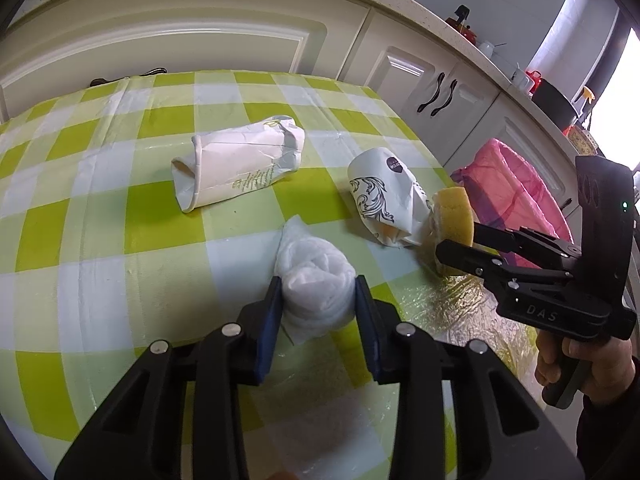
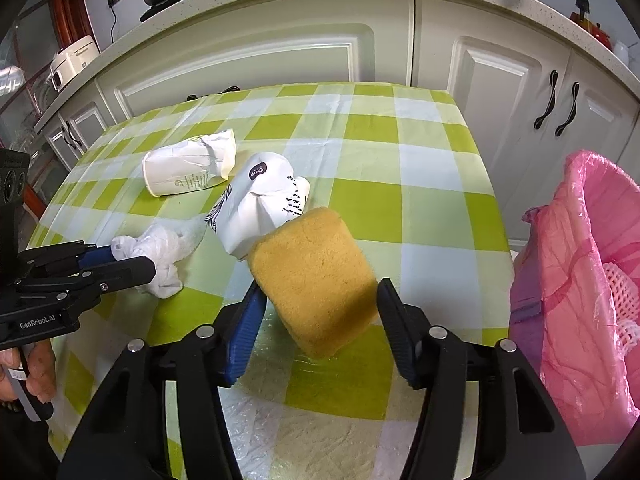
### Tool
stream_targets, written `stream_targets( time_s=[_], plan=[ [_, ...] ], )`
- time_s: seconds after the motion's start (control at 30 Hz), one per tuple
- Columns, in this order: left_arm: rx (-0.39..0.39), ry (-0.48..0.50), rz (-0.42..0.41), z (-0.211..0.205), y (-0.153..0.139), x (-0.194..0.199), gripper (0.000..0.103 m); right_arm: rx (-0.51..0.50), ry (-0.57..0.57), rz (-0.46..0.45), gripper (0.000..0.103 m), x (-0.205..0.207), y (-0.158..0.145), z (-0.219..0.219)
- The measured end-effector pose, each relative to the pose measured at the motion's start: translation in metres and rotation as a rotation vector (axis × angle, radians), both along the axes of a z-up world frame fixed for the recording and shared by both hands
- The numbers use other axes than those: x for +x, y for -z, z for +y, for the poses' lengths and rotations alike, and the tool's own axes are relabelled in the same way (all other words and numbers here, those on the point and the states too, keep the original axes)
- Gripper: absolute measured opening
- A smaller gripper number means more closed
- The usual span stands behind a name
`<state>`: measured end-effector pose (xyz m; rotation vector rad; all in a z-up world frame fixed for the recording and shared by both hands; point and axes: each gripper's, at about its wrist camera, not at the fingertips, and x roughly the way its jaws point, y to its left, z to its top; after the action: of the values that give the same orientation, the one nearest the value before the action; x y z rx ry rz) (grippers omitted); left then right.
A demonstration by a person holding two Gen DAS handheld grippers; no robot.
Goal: Collect trash
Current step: 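Grasp the yellow sponge with the right gripper while the left grasps the crumpled white tissue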
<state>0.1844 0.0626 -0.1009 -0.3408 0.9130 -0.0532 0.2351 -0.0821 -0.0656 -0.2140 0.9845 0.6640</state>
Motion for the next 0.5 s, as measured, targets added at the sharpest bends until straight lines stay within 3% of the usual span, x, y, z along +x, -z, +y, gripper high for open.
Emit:
stream_targets(
  time_s=[0.5],
  plan=[
    [0.053,-0.004,-0.049,-0.003,-0.031,-0.022,0.033,0.064,0.027,-0.012,0.048,-0.029,-0.024,-0.017]
  ],
)
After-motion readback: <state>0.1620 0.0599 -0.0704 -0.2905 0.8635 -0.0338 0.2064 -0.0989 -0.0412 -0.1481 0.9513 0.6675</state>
